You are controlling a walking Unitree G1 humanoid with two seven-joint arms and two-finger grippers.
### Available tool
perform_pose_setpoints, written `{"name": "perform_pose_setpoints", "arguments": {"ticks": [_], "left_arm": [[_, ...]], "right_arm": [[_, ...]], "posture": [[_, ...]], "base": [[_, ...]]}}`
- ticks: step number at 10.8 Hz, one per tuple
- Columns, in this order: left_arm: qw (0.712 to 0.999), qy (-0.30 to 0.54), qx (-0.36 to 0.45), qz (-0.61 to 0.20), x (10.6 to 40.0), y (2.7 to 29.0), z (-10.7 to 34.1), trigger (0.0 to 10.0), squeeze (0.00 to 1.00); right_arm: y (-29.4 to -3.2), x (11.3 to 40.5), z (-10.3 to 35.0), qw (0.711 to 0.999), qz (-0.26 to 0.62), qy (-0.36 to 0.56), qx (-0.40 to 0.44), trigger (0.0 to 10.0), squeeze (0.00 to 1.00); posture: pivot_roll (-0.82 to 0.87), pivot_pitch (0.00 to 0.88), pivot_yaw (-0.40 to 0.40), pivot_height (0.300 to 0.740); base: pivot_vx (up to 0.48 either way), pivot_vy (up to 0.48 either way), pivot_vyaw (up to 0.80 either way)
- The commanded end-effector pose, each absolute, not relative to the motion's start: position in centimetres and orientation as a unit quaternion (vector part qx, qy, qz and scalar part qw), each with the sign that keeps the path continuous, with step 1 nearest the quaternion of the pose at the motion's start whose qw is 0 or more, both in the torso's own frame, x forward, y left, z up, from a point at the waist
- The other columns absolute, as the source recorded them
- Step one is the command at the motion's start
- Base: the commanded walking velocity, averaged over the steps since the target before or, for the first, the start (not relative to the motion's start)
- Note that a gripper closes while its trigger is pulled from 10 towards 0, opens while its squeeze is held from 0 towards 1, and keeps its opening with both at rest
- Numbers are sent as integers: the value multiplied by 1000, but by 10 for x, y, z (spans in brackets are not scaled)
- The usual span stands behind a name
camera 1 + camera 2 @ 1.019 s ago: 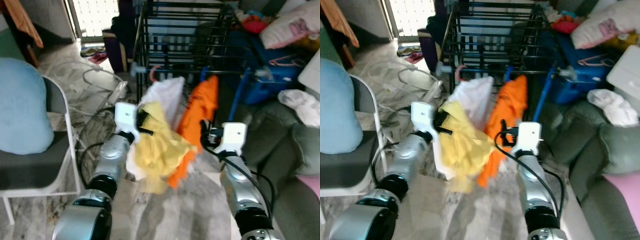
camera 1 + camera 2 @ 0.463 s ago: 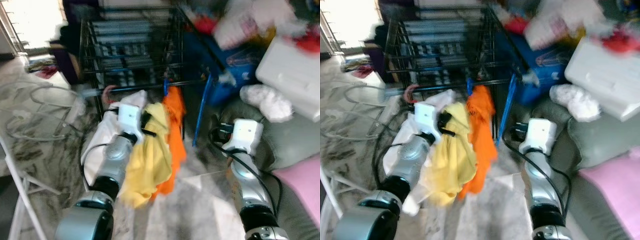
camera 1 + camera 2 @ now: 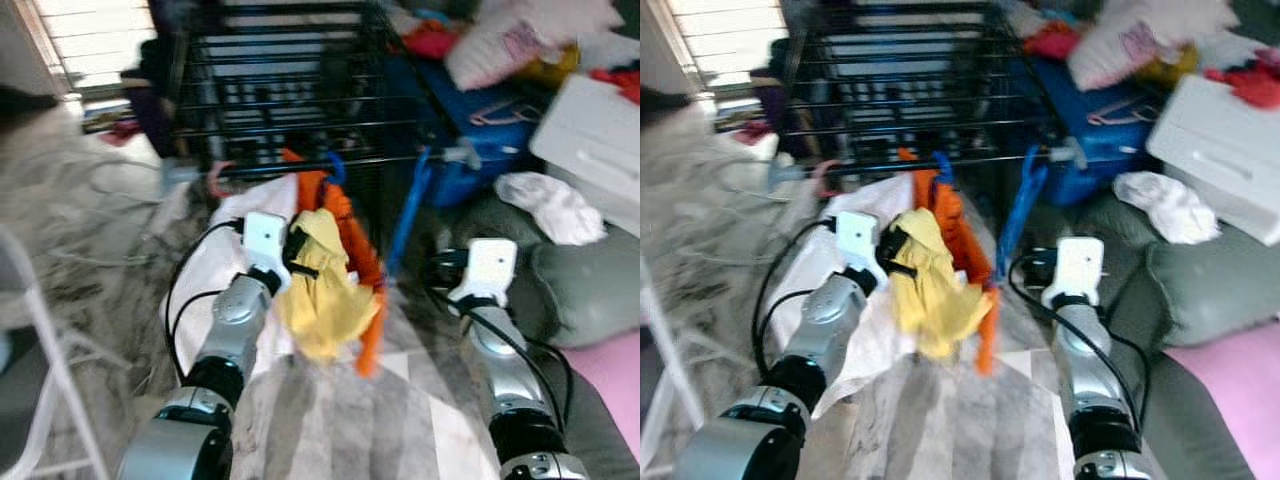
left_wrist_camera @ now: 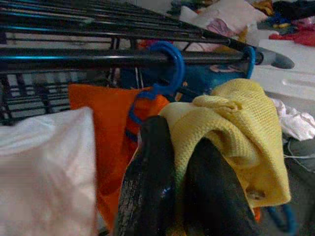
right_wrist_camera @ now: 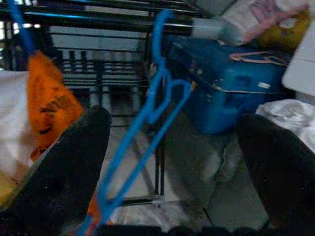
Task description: Hang hanger
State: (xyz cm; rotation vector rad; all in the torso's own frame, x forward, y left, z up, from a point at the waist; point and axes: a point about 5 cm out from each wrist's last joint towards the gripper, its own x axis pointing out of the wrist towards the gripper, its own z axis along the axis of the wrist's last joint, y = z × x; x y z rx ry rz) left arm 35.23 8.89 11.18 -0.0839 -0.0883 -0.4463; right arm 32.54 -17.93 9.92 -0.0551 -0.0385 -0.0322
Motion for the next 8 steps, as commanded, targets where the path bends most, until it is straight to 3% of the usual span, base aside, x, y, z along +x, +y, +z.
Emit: {"name": "perform_pose_setpoints", "arguments": {"ticks": [1,2,8], "left_arm": [[973,-56,-36,-221,354,90,118,10000,0],[973,-56,-37,-221,354,90,118,10000,0],[974,-51,-32,-221,353,91,117,10000,0]], "right_arm": [[-178,329,105,999,-14,-26,-26,10000,0],[-177,329,106,999,-14,-26,-24,10000,0],[-190,334,111,998,-46,-22,-29,10000,0]], "posture": [[-166,53,-10,740],[-165,52,-9,740],[-164,84,-9,740]], "base": [[0,0,775],[0,0,681],[0,0,0]]}}
